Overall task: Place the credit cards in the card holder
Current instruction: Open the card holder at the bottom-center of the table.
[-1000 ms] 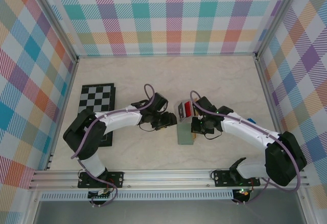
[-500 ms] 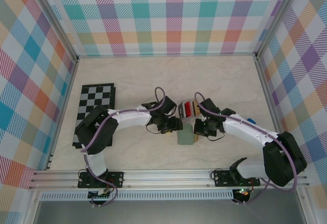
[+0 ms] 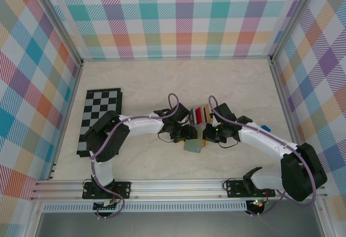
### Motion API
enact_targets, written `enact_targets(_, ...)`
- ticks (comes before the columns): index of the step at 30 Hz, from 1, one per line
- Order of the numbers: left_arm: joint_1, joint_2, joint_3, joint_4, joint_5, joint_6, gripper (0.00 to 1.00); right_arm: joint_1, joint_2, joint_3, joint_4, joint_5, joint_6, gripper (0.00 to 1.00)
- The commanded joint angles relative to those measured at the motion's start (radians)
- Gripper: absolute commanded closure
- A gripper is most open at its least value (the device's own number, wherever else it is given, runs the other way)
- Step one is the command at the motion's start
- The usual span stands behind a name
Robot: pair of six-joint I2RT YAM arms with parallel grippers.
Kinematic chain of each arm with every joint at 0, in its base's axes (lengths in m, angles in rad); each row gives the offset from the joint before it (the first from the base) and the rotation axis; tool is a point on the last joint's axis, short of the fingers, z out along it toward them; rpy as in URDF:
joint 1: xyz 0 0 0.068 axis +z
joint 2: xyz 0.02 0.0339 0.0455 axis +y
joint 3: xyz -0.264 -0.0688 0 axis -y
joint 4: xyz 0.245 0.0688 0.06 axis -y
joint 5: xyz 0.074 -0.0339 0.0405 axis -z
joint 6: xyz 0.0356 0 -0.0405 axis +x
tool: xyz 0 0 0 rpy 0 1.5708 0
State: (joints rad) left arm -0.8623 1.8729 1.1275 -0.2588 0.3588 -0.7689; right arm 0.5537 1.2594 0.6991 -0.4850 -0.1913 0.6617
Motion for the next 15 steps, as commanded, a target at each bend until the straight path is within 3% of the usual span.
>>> enact_targets(1, -0.016, -0.024, -0.003, 0.039, 0.028, -0.001, 0.38, -0.008, -0.024, -0.006, 0.041, -0.048, 0.016, 0.93)
enact_targets(8, -0.015, -0.141, -0.091, 0.097, -0.042, -0.048, 0.25, -0.038, -0.052, -0.014, 0.084, -0.116, 0.028, 0.94)
enact_targets(15, -0.008, -0.178, -0.137, 0.138, -0.060, -0.067, 0.24, -0.079, -0.050, -0.046, 0.193, -0.242, 0.057, 0.94)
